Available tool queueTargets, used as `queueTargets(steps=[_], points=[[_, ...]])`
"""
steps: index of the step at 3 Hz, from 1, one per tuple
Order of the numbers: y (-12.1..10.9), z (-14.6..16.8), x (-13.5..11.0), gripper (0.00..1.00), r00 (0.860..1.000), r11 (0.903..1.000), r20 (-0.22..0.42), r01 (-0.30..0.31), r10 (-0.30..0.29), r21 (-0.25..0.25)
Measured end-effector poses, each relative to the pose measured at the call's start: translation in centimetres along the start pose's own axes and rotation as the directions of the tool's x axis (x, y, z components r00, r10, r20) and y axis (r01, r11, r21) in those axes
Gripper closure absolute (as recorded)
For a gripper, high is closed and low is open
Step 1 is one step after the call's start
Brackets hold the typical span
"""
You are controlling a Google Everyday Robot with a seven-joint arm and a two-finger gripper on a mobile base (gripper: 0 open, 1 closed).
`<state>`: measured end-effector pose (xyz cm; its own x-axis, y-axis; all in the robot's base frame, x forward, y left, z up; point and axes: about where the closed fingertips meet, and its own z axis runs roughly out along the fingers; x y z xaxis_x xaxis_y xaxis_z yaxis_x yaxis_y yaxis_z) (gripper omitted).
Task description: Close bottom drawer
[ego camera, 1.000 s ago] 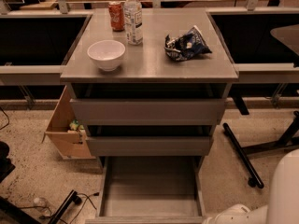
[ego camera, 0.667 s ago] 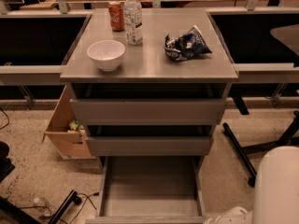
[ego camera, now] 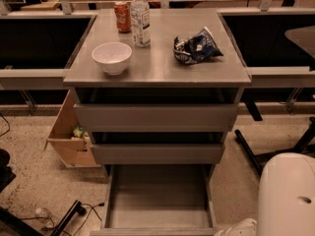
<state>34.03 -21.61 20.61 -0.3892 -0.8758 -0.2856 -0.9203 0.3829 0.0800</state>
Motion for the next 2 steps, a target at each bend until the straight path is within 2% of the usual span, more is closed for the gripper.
queueTargets(steps=[1,2], points=[[0.5,1.1,-0.8,1.0,1.0,0.9999,0.023,0.008,-0.007,-0.01],[0.4,4.1,-3.4,1.0,0.992,0.9995,0.119,0.03,-0.031,0.008]])
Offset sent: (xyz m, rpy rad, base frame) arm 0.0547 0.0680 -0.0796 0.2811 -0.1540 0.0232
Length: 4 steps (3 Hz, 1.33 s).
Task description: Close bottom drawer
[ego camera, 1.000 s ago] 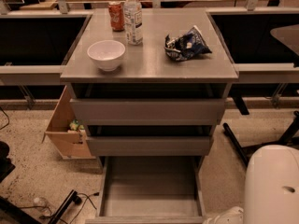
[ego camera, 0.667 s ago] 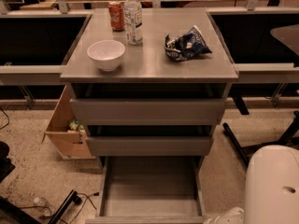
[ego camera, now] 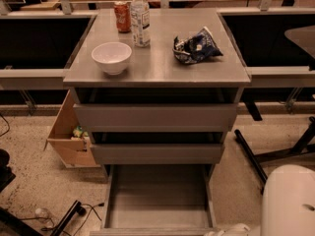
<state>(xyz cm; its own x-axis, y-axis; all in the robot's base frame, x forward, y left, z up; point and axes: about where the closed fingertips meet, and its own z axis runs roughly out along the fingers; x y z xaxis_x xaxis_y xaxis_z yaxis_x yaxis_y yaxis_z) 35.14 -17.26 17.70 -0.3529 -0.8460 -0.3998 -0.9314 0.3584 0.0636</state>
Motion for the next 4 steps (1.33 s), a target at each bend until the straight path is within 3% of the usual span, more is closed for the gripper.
queueTargets(steps=[1,2,3,4], points=[[-3.1,2.2,-1.3,1.0,0.994,0.9938,0.094,0.053,-0.062,0.097],[-3.6,2.2,-1.3,1.0,0.992,0.9917,0.103,0.057,-0.069,0.115],[-5.9,1.8,-1.7,1.0,0.983,0.9755,0.133,0.096,-0.124,0.198],[-6.7,1.8,-2.1,1.0,0.979,0.967,0.145,0.111,-0.147,0.229]])
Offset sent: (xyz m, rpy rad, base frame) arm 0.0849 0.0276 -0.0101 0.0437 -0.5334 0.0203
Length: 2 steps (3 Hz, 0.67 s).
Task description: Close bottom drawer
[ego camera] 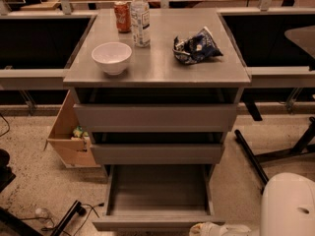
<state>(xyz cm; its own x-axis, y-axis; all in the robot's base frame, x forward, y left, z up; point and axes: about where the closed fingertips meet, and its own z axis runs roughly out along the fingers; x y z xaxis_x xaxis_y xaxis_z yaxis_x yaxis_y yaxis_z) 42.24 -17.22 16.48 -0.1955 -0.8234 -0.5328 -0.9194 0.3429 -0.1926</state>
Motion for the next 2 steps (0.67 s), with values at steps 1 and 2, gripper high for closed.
queueTargets(steps=[1,2], points=[[-2.73,1.18,-1.72,1.0,0.998,0.9963,0.042,0.05,-0.053,0.07],[-2.69,1.18,-1.74,1.0,0.998,0.9962,0.043,0.051,-0.054,0.071]])
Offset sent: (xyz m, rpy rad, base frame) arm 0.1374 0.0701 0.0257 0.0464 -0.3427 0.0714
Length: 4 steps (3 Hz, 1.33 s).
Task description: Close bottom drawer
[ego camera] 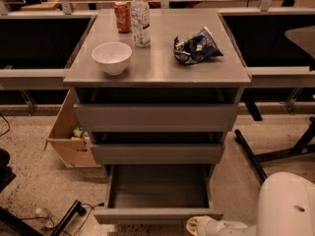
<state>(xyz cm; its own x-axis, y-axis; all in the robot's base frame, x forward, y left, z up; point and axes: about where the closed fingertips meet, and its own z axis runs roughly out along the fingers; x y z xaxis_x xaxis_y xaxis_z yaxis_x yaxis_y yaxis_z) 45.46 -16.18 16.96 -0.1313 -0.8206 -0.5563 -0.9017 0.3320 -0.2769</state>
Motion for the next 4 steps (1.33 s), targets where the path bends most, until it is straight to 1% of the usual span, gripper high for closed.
queueTargets(steps=[1,2,3,4], points=[[-2.6,1.4,-2.5,1.0,0.998,0.9978,0.036,0.05,-0.051,0.043],[-2.6,1.4,-2.5,1.0,0.998,0.9978,0.036,0.05,-0.051,0.043],[-6.0,2.9,-5.4,1.0,0.993,0.9912,0.064,0.098,-0.104,0.089],[-8.5,3.7,-7.6,1.0,0.988,0.9853,0.075,0.123,-0.132,0.119]])
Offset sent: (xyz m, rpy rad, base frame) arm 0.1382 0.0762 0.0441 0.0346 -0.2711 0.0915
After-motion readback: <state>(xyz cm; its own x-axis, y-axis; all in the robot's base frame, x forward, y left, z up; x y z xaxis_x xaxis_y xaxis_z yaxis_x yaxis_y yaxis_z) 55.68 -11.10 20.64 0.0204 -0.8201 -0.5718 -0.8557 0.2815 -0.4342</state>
